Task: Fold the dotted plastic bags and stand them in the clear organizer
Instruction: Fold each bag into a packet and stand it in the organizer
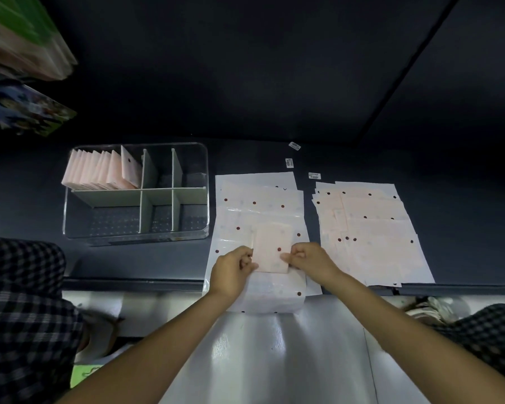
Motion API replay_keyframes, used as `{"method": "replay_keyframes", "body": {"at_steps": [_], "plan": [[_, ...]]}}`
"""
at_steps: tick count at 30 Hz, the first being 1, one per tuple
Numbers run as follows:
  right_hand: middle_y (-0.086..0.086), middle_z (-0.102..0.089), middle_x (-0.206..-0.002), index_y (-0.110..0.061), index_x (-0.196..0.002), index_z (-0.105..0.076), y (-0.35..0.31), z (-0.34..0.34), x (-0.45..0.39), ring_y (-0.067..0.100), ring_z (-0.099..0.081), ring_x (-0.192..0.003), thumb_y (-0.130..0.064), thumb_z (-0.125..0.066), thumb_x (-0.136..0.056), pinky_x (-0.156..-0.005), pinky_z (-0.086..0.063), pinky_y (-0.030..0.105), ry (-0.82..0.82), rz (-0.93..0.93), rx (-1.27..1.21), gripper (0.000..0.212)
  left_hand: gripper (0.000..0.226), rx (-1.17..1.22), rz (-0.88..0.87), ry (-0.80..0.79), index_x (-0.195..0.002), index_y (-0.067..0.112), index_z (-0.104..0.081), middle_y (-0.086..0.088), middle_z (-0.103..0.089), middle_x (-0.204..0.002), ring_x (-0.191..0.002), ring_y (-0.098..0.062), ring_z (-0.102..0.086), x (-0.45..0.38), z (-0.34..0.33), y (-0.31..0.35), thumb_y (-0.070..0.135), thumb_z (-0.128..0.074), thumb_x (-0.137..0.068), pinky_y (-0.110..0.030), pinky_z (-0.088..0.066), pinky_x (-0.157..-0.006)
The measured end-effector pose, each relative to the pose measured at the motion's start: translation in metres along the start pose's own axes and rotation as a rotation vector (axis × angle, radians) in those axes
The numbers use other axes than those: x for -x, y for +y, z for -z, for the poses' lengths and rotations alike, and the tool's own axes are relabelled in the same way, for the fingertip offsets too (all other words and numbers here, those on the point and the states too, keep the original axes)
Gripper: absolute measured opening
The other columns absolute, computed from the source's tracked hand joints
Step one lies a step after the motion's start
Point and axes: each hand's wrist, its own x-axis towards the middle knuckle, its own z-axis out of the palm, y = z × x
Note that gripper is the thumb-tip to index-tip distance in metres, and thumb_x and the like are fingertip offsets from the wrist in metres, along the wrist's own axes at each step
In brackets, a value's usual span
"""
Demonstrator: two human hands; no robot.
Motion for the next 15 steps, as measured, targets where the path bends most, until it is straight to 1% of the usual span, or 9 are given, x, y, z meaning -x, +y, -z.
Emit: {"method": "replay_keyframes", "body": {"at_steps": [1, 2, 5, 6, 8, 10, 11, 13, 15], "plan": [[-0.012, -0.048, -0.048, -0.015, -0.052, -0.047, 0.001, -0.004, -0.004, 0.006, -0.042, -0.052, -0.024, -0.067, -0.087, -0.050, -0.032, 0.016, 0.030, -0.027, 0.032, 0.041, 0.017, 0.018, 0.022, 0.001, -0.098, 0.014, -0.062, 0.002, -0.061, -0.071, -0.071, -0.017, -0.056, 0.000, 0.000, 0.002, 0.012, -0.069, -0.084, -0.027, -0.045, -0.072], [-0.004, -0.049, -0.053, -0.011, -0.054, -0.048, 0.001, -0.007, -0.008, 0.010, -0.042, -0.055, -0.025, -0.066, -0.087, -0.053, -0.033, 0.019, 0.051, -0.051, 0.065, 0.040, 0.026, 0.035, 0.031, 0.002, -0.108, 0.015, -0.059, 0.000, -0.065, -0.077, -0.075, -0.017, -0.059, 0.000, -0.001, 0.001, 0.012, -0.069, -0.084, -0.026, -0.046, -0.075], [0.012, -0.050, -0.067, -0.005, -0.065, -0.054, -0.001, -0.012, -0.016, 0.018, -0.046, -0.065, -0.028, -0.064, -0.088, -0.062, -0.035, 0.024, 0.063, -0.101, 0.132, 0.034, 0.041, 0.019, -0.010, 0.038, -0.122, 0.018, -0.050, -0.001, -0.061, -0.093, -0.081, -0.015, -0.057, 0.004, -0.004, 0.001, 0.011, -0.067, -0.085, -0.028, -0.047, -0.077], [0.015, -0.049, -0.068, -0.005, -0.066, -0.054, -0.001, -0.013, -0.018, 0.019, -0.046, -0.066, -0.029, -0.064, -0.088, -0.063, -0.036, 0.024, 0.064, -0.111, 0.146, 0.034, 0.044, -0.058, -0.072, 0.070, -0.125, 0.019, -0.049, 0.000, -0.058, -0.103, -0.089, -0.015, -0.056, 0.007, -0.004, -0.001, 0.012, -0.066, -0.085, -0.029, -0.047, -0.080], [0.022, -0.047, -0.070, -0.007, -0.065, -0.052, -0.001, -0.014, -0.022, 0.019, -0.046, -0.065, -0.030, -0.064, -0.087, -0.063, -0.035, 0.025, 0.080, -0.120, 0.162, 0.034, 0.043, -0.319, -0.305, 0.110, -0.127, 0.017, -0.051, -0.001, -0.053, -0.124, -0.111, -0.019, -0.051, 0.014, -0.004, -0.004, 0.015, -0.065, -0.086, -0.031, -0.044, -0.092], [0.012, -0.045, -0.062, -0.009, -0.059, -0.047, 0.000, -0.016, -0.023, 0.017, -0.043, -0.060, -0.031, -0.065, -0.086, -0.057, -0.033, 0.025, 0.114, -0.119, 0.183, 0.040, 0.047, -0.542, -0.547, 0.043, -0.133, 0.013, -0.049, -0.008, -0.044, -0.143, -0.132, -0.028, -0.041, 0.019, -0.006, -0.006, 0.020, -0.062, -0.088, -0.037, -0.031, -0.110], [0.006, -0.044, -0.057, -0.011, -0.055, -0.043, 0.001, -0.017, -0.024, 0.016, -0.041, -0.056, -0.032, -0.065, -0.086, -0.055, -0.032, 0.026, 0.134, -0.120, 0.199, 0.043, 0.053, -0.656, -0.611, -0.045, -0.141, 0.012, -0.040, -0.010, -0.031, -0.152, -0.141, -0.029, -0.027, 0.021, -0.009, -0.006, 0.026, -0.056, -0.092, -0.041, -0.017, -0.117], [0.001, -0.048, -0.057, -0.013, -0.055, -0.046, 0.001, -0.019, -0.025, 0.014, -0.044, -0.056, -0.035, -0.063, -0.087, -0.055, -0.034, 0.026, 0.158, -0.126, 0.236, 0.043, 0.067, -0.837, -0.615, -0.192, -0.151, 0.013, -0.009, -0.009, 0.005, -0.158, -0.146, -0.025, 0.007, 0.025, -0.015, -0.011, 0.043, -0.037, -0.098, -0.039, 0.012, -0.117], [0.004, -0.056, -0.064, -0.009, -0.063, -0.055, -0.001, -0.020, -0.024, 0.016, -0.050, -0.062, -0.039, -0.061, -0.088, -0.062, -0.039, 0.028, 0.143, -0.139, 0.262, 0.039, 0.075, -0.913, -0.539, -0.256, -0.150, 0.018, 0.011, -0.011, 0.022, -0.155, -0.143, -0.024, 0.022, 0.026, -0.017, -0.019, 0.055, -0.027, -0.097, -0.036, 0.019, -0.115]]}}
